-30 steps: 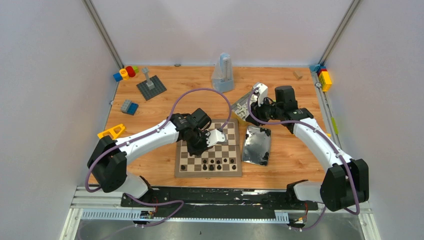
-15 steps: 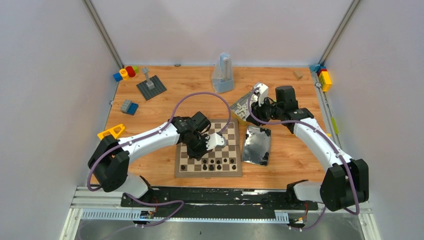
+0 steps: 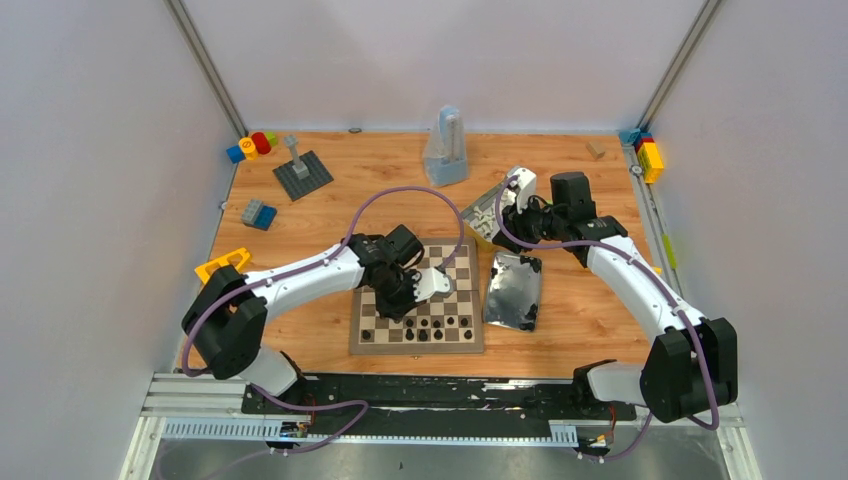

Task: Set up the chess pieces on the board
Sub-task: Place the chess piece on the chessboard.

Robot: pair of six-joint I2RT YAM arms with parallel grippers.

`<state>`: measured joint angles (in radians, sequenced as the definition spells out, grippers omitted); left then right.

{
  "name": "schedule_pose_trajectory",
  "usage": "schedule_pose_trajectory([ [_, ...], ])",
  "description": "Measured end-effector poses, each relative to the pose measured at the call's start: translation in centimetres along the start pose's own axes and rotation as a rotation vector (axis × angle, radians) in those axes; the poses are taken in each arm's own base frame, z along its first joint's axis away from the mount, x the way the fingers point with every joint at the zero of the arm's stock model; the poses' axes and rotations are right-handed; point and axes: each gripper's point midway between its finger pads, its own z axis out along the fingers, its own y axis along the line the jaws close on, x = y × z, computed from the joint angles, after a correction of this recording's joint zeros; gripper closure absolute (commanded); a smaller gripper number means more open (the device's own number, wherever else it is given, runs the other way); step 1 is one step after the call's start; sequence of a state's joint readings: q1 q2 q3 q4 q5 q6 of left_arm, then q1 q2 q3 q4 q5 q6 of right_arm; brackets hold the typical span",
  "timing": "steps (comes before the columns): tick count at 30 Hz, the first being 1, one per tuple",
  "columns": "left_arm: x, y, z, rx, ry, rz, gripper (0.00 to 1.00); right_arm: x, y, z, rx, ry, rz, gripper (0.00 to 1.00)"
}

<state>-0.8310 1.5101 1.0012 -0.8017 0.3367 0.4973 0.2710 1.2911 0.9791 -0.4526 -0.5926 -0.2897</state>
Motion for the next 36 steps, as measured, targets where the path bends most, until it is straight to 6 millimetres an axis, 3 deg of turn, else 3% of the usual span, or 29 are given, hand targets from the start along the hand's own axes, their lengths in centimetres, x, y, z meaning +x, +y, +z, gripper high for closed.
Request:
schedule_pose_trajectory([
  [23,0.9,-0.1,1.1,-0.002,0.048,-0.006,0.82,0.1,0.0,0.0,-0.001,0.004,0.004,0.72],
  [30,0.8,0.0,1.1,-0.005,0.047,-0.013,0.73,0.3,-0.1,0.1,-0.001,0.009,0.009,0.72],
  [36,0.8,0.0,1.1,-0.006,0.046,-0.016,0.57,0.5,-0.1,0.2,-0.003,0.018,0.014,0.71],
])
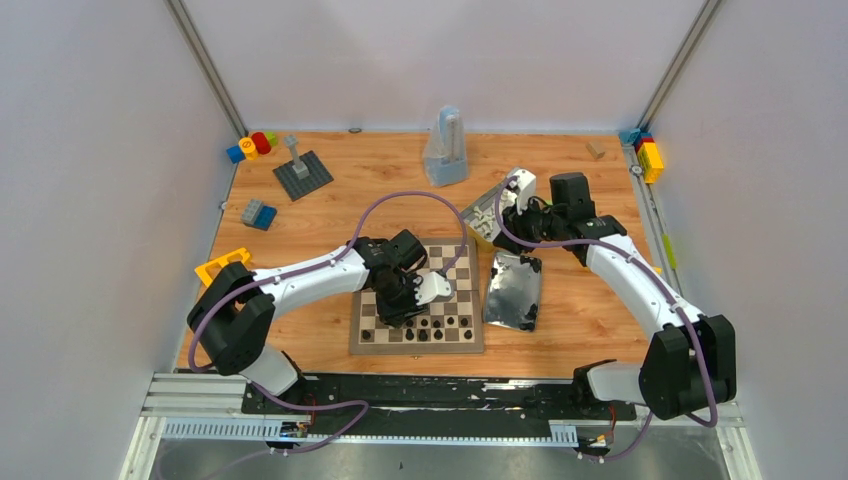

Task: Set up the chess pieces on the board
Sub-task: Place the chess piece on the chessboard.

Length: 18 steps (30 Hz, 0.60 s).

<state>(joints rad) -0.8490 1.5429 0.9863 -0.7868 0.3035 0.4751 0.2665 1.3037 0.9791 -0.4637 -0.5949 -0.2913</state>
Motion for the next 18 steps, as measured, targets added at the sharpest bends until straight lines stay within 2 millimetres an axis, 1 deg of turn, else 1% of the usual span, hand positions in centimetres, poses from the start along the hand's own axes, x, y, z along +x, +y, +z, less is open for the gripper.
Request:
schedule_pose_trajectory([
  [1,0.0,0.0,0.0,-0.001,0.0,-0.001,0.55,0.1,0.0,0.0,0.0,0.003,0.001,0.71],
  [5,0.0,0.2,0.0,-0.011,0.001,-0.004,0.52,0.5,-0.4,-0.2,0.008,0.017,0.007,0.71],
  [11,-0.3,0.7,-0.7,-0.051,-0.016,0.005,0.47,2.2,-1.1,-0.6,0.047,0.083,-0.001,0.69],
  [14,-0.5,1.0,-1.2,-0.076,-0.028,0.008,0.42,3.5,-1.6,-0.8,0.077,0.128,-0.011,0.69],
  [18,-0.9,1.3,-1.9,-0.108,-0.047,0.017,0.35,5.9,-2.0,-1.1,0.103,0.207,-0.006,0.69],
])
